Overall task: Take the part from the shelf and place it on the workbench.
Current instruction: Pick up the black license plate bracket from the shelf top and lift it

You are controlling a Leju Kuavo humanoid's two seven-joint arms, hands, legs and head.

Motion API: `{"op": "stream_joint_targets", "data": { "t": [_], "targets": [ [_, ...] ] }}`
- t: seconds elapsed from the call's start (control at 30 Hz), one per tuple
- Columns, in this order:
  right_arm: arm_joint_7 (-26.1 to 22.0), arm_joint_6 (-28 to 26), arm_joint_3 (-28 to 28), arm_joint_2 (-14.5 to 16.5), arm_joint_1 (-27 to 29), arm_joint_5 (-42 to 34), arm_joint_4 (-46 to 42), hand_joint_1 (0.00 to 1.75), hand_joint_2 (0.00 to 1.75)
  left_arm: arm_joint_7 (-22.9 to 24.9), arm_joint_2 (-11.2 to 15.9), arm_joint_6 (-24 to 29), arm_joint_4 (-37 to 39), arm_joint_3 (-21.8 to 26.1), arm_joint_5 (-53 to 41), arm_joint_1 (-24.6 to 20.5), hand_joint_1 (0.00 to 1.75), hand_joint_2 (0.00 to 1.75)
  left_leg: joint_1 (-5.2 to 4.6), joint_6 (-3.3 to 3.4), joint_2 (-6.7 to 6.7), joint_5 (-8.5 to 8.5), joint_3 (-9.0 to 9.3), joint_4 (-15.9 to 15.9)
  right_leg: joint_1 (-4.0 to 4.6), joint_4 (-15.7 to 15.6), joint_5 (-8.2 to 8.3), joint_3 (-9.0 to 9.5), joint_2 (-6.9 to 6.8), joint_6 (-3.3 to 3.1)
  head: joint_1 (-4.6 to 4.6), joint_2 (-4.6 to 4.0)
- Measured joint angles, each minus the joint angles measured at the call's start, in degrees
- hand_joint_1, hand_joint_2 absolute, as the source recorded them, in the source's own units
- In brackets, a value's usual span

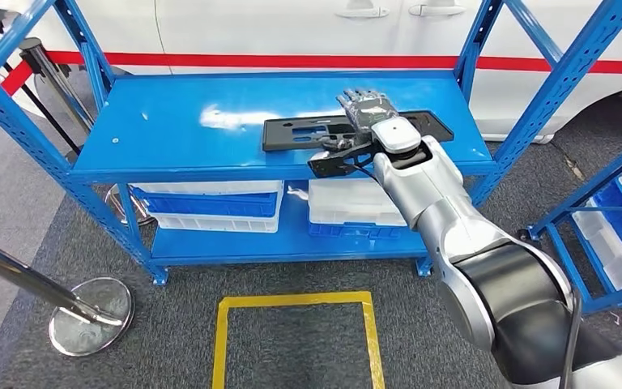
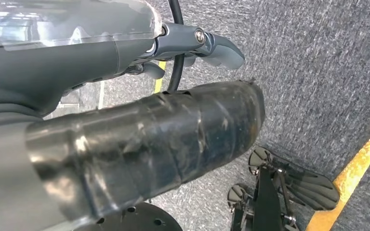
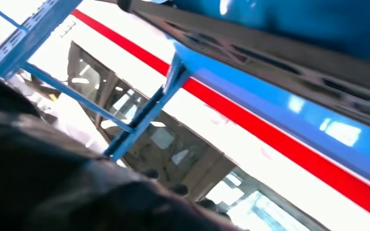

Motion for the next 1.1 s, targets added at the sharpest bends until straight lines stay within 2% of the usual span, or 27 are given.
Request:
{"op": "stream_joint_targets", "data": {
  "t": [0.03,0.1,0.17,0.2,0.23,0.27,0.33,0.4,0.43,0.5,0.6,0.8,0.87,1.0,1.1],
  "targets": [
    [-0.2,0.0,0.0,0.1,0.2,0.0,0.0,0.00,0.00,0.0,0.0,0.0,0.0,0.2,-0.1,0.0,0.00,0.00,0.15,0.42,0.04,0.11,0.64,-0.6,0.01,0.8,-0.10,-0.14,-0.01,0.17,0.00,0.00],
    [-0.3,-0.1,0.0,0.3,0.2,0.0,0.0,0.00,0.00,0.2,-0.1,0.0,0.0,0.4,-0.3,0.0,0.00,0.00,0.33,0.81,0.14,0.42,1.70,-1.2,-0.09,4.3,-2.51,-1.89,-0.02,0.40,-0.04,0.00],
    [-0.4,-0.1,0.1,0.4,0.3,0.0,0.0,0.00,0.00,0.6,-0.1,0.1,0.0,0.6,-0.3,0.0,0.00,0.00,0.31,0.87,0.18,0.36,1.84,-1.1,-0.29,10.9,-5.96,-5.48,-0.04,0.68,-0.07,0.00],
    [-0.6,0.0,0.1,0.5,0.5,0.0,0.0,0.00,0.00,0.7,-0.1,0.1,0.0,0.6,-0.4,0.0,0.00,0.00,0.36,0.78,0.16,0.25,1.85,-1.0,-0.45,13.6,-6.90,-7.20,-0.06,0.87,-0.07,0.00],
    [-0.7,0.1,0.1,0.5,0.7,0.0,0.0,0.00,0.00,0.8,-0.1,0.2,0.0,0.7,-0.4,0.0,0.00,0.00,0.45,0.62,0.10,0.08,1.89,-0.8,-0.64,14.6,-6.73,-8.21,-0.08,0.97,-0.08,0.00],
    [-0.9,0.2,0.1,0.5,0.8,0.0,0.0,0.00,0.00,0.9,-0.1,0.2,0.0,0.7,-0.4,0.1,0.00,0.00,0.59,0.37,0.03,-0.16,1.96,-0.6,-0.83,13.6,-5.39,-8.25,-0.11,1.10,-0.07,0.00],
    [-1.1,0.3,0.1,0.6,0.8,0.0,0.0,0.00,0.00,1.0,-0.2,0.2,0.0,0.9,-0.5,0.2,0.00,0.00,0.91,-0.37,-0.09,-0.92,2.17,0.2,-1.11,6.8,-0.78,-5.89,-0.21,1.08,-0.06,0.00],
    [-1.1,0.3,0.2,0.7,0.8,0.0,0.0,0.00,0.00,1.1,-0.3,0.3,0.0,1.0,-0.6,0.2,0.00,0.00,1.07,-1.20,-0.13,-1.61,1.99,1.1,-0.79,1.7,0.94,-4.11,-0.31,0.69,-0.04,0.00],
    [-1.0,0.3,0.3,0.8,0.8,0.0,0.0,0.00,0.00,1.3,-0.3,0.4,0.0,1.0,-0.8,0.2,0.00,0.00,1.04,-1.62,-0.12,-1.79,1.89,1.5,-0.58,1.0,0.88,-3.95,-0.31,0.28,-0.04,0.00],
    [-1.0,0.3,0.5,1.1,1.0,0.0,0.0,0.00,0.00,1.6,-0.3,0.4,0.0,1.0,-1.2,0.1,0.00,0.00,0.93,-1.81,-0.05,-1.88,1.72,1.8,-0.47,0.9,1.37,-3.84,-0.30,-0.29,-0.04,0.00],
    [-0.9,0.4,0.9,1.5,1.0,0.0,0.0,0.00,0.00,1.8,-0.4,0.0,0.0,1.1,-1.5,0.2,0.00,0.00,0.89,-1.36,0.01,-1.73,1.80,1.6,-0.55,0.7,1.67,-3.74,-0.02,-0.47,-0.03,0.00],
    [-0.9,0.6,1.4,1.9,1.0,-0.1,0.0,0.00,0.00,1.9,-0.3,-0.1,0.0,1.8,-1.5,-0.1,0.00,0.00,0.92,-1.04,0.06,-2.15,2.55,0.6,-0.37,0.7,1.22,-3.57,0.01,-1.13,-0.05,0.00],
    [-1.3,0.8,1.5,2.0,1.0,-0.2,0.0,0.00,0.00,2.1,-0.3,-0.2,0.0,2.0,-1.5,0.0,0.00,0.00,0.98,-1.31,0.06,-2.15,2.58,0.5,-0.30,0.7,1.19,-3.56,-0.01,-1.18,-0.04,0.00],
    [-2.2,0.9,1.5,2.0,1.0,-0.5,0.0,0.00,0.00,2.3,-0.3,-0.7,0.0,2.1,-1.7,0.0,0.00,0.00,1.11,-2.57,0.06,-2.16,2.59,0.5,-0.23,0.8,1.17,-3.55,-0.05,-1.23,-0.04,0.00],
    [-2.5,0.8,1.5,2.0,1.3,-0.7,0.0,0.00,0.00,2.3,-0.3,-0.9,0.0,2.3,-1.8,0.0,0.00,0.00,1.11,-2.75,0.06,-2.18,2.59,0.5,-0.24,0.8,1.17,-3.47,-0.05,-1.22,-0.04,0.00]
  ]
}}
